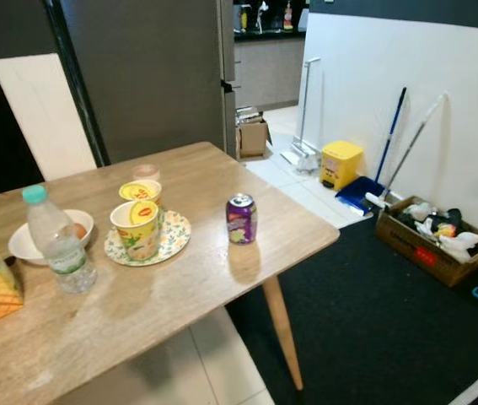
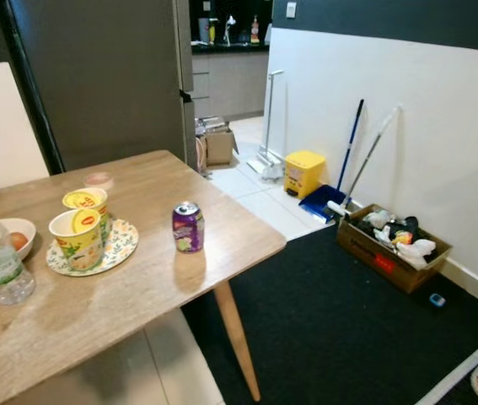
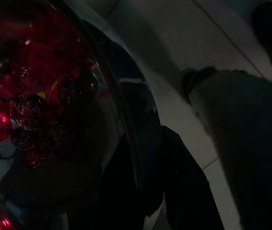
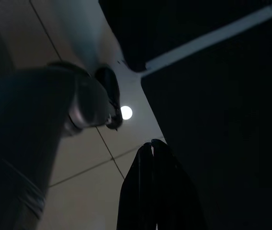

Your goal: Restocking fridge

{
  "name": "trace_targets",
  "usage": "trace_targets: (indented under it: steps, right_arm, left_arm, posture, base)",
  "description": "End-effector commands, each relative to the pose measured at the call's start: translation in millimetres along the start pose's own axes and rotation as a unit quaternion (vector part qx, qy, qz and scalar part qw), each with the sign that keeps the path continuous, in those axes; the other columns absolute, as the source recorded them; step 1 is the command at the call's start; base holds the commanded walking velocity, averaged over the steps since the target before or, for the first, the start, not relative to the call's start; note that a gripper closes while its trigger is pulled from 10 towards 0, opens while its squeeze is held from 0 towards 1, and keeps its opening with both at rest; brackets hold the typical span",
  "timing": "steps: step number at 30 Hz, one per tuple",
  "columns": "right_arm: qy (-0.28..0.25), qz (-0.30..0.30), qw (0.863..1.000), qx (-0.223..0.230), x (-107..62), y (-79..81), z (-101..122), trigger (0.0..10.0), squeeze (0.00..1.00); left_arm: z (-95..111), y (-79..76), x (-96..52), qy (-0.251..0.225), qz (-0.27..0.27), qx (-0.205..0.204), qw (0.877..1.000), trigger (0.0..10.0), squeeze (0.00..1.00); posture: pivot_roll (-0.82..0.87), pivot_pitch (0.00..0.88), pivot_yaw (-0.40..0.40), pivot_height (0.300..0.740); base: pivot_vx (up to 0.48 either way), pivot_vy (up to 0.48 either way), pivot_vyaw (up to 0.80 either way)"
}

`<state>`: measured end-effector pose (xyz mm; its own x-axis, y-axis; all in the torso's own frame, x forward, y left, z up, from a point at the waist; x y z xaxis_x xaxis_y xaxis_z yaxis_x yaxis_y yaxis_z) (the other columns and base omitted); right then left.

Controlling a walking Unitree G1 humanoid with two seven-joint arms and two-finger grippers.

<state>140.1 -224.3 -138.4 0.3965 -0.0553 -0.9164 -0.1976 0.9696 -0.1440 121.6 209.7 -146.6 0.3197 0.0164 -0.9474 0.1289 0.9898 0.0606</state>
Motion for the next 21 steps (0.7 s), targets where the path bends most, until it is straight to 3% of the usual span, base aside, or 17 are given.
trace_targets:
  steps: [1,21]
  right_arm:
    - [-0.006,-0.001,1.0,-0.002,0.1,-2.1,3.5,10.0,0.0]
    - [-0.007,-0.001,1.0,-0.003,0.1,-2.1,3.7,10.0,0.0]
  left_arm:
    - [-5.2,-1.8,-0.1,0.007,-0.001,-0.003,1.0,10.0,0.0]
    - [-5.4,-5.6,0.3,0.009,-0.008,0.0,1.0,10.0,0.0]
  posture:
    - [-0.06,0.0,0.038,0.74]
    - [-0.06,0.0,0.038,0.74]
  base:
    - [0.0,0.0,0.0]
    - [0.0,0.0,0.0]
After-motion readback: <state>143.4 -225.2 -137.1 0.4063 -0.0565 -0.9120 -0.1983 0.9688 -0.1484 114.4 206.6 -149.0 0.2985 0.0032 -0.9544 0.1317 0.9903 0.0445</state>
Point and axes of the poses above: a point about 5 cm out from each wrist's last joint towards the gripper, its own x axis pointing out of the wrist towards the gripper, its own z axis along the axis of the wrist's last joint, y = z × x, the point moved 4 cm from there along x, pointing out of the wrist towards the gripper, and after that the axes turned 11 degrees about -x, right-handed, at the moved point
